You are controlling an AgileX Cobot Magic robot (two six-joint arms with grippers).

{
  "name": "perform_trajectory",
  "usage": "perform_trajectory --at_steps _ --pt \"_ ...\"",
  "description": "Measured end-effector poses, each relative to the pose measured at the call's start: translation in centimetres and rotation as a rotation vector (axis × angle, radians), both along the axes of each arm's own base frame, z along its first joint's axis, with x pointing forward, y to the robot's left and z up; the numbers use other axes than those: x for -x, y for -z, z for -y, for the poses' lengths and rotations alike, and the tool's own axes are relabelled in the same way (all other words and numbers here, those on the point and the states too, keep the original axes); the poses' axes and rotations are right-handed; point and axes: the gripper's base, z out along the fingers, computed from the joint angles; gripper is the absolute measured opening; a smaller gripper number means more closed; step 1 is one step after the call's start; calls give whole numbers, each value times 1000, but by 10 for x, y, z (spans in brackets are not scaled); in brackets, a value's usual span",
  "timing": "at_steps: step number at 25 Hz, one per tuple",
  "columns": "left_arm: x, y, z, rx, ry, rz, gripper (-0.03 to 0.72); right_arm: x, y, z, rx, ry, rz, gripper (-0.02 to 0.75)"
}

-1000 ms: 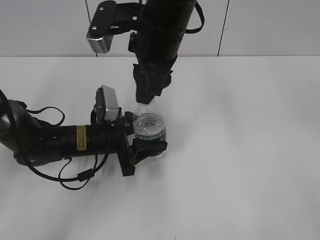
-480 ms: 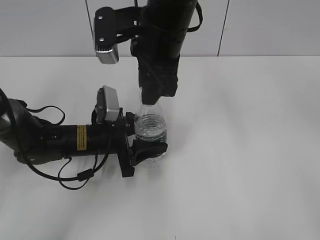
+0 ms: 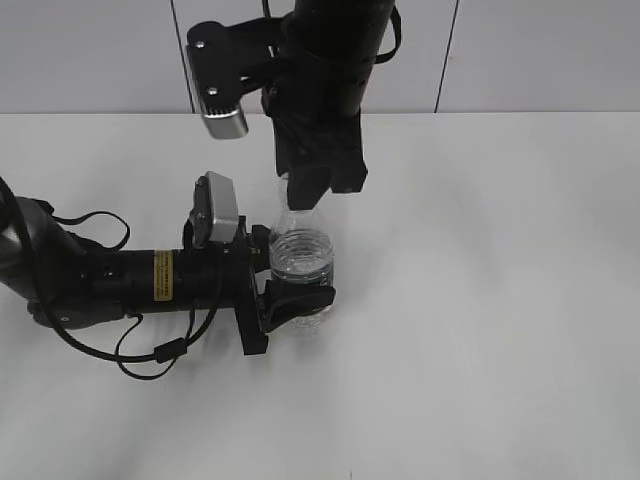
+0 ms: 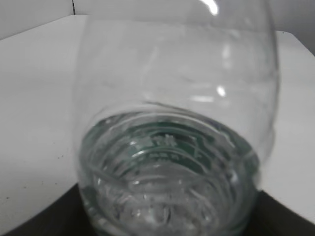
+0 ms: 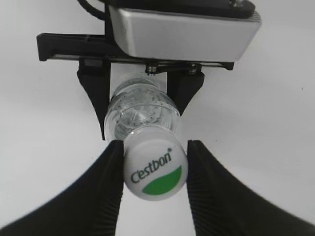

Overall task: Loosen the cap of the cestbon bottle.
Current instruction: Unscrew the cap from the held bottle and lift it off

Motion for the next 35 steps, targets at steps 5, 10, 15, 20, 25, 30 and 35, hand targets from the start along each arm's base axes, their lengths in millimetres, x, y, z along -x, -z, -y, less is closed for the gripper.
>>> perform_trajectory --at_steps 5,10,15,20,25,30,35 --pt "0 0 0 -1 0 -1 415 -1 0 1 18 -64 25 294" --pt "0 0 0 -2 0 -2 415 -1 0 1 28 -112 41 294" --pt "0 0 0 -2 0 -2 414 -1 0 1 28 -115 42 294" --pt "0 0 0 -2 0 -2 414 -1 0 1 27 -100 38 305" --pt "2 0 0 -2 20 -1 414 -2 0 1 25 -9 34 500" --pt "3 0 0 -2 30 1 414 2 -9 0 -42 73 -2 554" --pt "3 0 0 -2 34 1 414 12 -36 3 -135 236 -40 557"
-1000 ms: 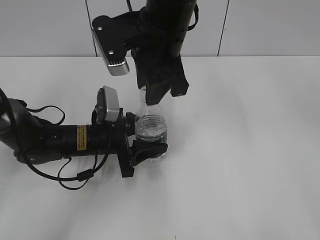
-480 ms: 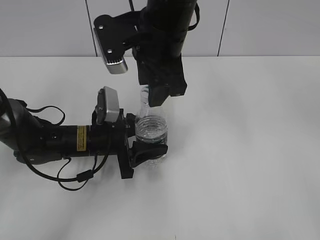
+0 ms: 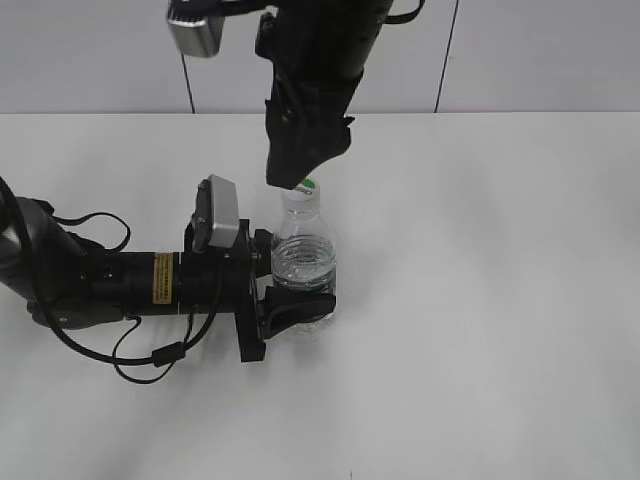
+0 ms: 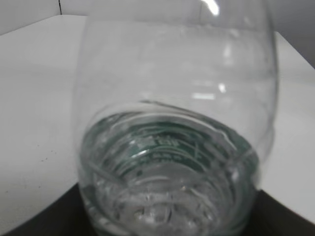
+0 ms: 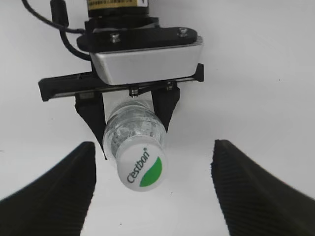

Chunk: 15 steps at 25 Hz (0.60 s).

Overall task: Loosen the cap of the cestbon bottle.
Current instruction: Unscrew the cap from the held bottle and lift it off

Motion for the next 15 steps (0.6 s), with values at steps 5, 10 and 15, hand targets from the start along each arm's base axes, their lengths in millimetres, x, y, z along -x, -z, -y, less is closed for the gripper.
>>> perform_trajectory --at_steps 5,10,15 --pt "0 0 0 1 1 0 414 4 -15 6 -43 217 -43 557" --pt "0 0 0 1 1 0 414 6 -21 8 -103 531 -155 557" --pt "0 0 0 0 3 0 414 5 -21 9 -151 861 -271 557"
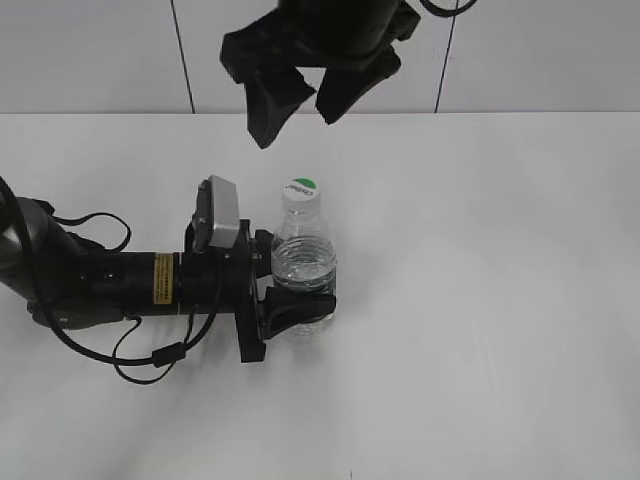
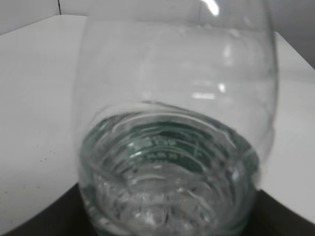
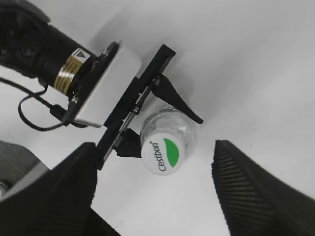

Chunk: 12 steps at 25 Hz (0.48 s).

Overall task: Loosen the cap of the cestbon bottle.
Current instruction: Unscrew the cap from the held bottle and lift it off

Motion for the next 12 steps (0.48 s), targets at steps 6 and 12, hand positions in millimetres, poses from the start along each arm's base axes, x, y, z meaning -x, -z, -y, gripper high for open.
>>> perform_trajectory --at_steps 6,12 --pt "0 0 0 1 0 0 414 -2 0 2 -16 182 -48 557" --pt "0 0 0 1 0 0 414 -5 13 -4 -18 211 -100 557"
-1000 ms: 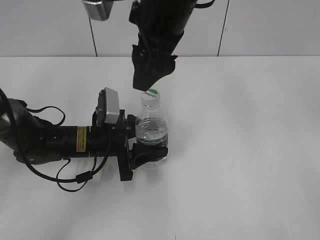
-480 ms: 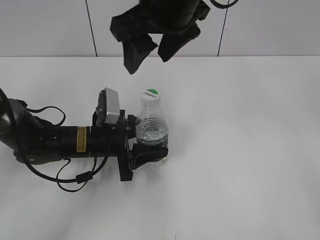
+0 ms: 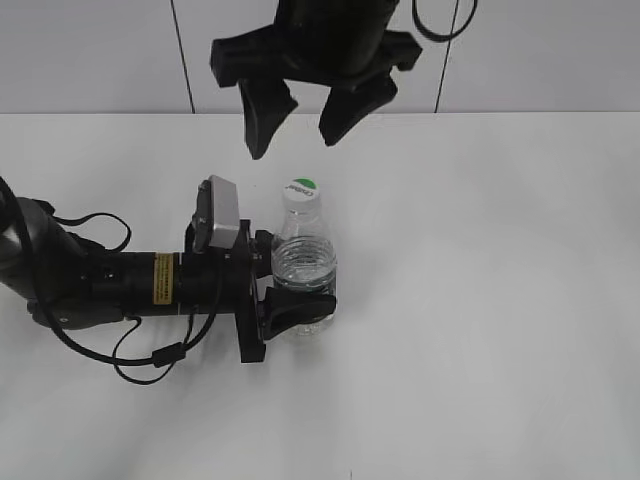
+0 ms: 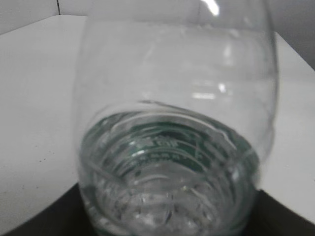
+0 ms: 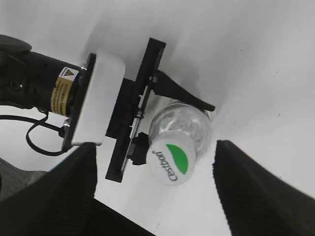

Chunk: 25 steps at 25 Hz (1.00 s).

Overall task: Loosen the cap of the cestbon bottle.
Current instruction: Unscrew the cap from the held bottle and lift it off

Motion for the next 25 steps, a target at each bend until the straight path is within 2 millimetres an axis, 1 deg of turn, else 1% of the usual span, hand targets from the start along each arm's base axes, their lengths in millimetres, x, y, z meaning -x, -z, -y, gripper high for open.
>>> perform_trajectory --at_steps 3,7,25 --pt "0 0 0 0 0 0 414 -2 15 -5 8 1 -48 552" --pt "0 0 0 0 0 0 414 0 27 -4 33 -1 -77 529" --pt "0 0 0 0 0 0 414 -1 33 -3 56 -33 -71 521"
